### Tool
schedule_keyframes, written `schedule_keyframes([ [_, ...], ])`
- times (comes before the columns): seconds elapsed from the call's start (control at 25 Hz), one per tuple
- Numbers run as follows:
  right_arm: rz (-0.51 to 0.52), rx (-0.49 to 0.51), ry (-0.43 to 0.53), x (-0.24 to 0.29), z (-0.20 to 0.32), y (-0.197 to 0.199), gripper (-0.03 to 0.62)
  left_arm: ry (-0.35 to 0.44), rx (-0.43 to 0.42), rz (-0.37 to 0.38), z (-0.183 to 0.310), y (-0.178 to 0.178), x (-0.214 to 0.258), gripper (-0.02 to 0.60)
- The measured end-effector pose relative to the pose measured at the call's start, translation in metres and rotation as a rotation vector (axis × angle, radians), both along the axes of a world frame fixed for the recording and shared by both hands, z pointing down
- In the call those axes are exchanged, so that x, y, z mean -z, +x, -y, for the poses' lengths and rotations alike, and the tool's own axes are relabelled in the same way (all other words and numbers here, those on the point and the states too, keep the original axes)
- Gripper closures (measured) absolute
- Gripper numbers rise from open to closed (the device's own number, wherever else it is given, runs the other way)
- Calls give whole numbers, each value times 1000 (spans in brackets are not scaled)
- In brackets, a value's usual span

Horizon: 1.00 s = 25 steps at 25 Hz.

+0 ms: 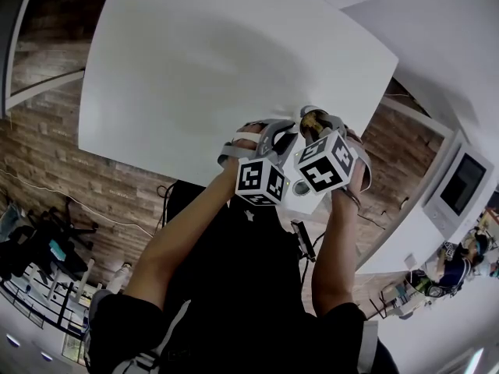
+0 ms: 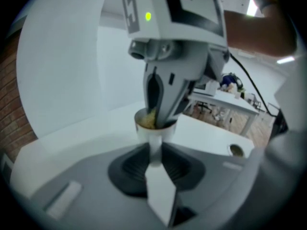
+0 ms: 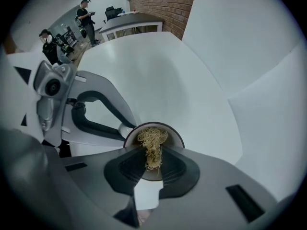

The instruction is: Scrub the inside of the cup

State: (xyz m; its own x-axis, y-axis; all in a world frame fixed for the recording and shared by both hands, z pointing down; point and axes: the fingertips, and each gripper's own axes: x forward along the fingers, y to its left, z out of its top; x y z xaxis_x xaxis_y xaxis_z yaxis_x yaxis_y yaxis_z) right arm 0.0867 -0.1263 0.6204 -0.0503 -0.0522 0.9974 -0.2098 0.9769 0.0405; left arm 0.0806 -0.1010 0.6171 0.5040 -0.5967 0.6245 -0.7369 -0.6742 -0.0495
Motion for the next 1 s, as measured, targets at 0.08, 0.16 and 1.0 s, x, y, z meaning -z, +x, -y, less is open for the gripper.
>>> schedule_keyframes([
  [0.08, 21, -5, -36, 16, -4, 3, 542, -1, 1, 3, 0, 1, 0, 506],
  [0.16, 49, -14, -34, 40, -4, 4, 542, 2, 1, 7, 1, 1, 0, 506],
  [1.0, -8, -6, -22, 0, 3, 0, 540, -2, 13, -15, 4, 0, -3, 506],
])
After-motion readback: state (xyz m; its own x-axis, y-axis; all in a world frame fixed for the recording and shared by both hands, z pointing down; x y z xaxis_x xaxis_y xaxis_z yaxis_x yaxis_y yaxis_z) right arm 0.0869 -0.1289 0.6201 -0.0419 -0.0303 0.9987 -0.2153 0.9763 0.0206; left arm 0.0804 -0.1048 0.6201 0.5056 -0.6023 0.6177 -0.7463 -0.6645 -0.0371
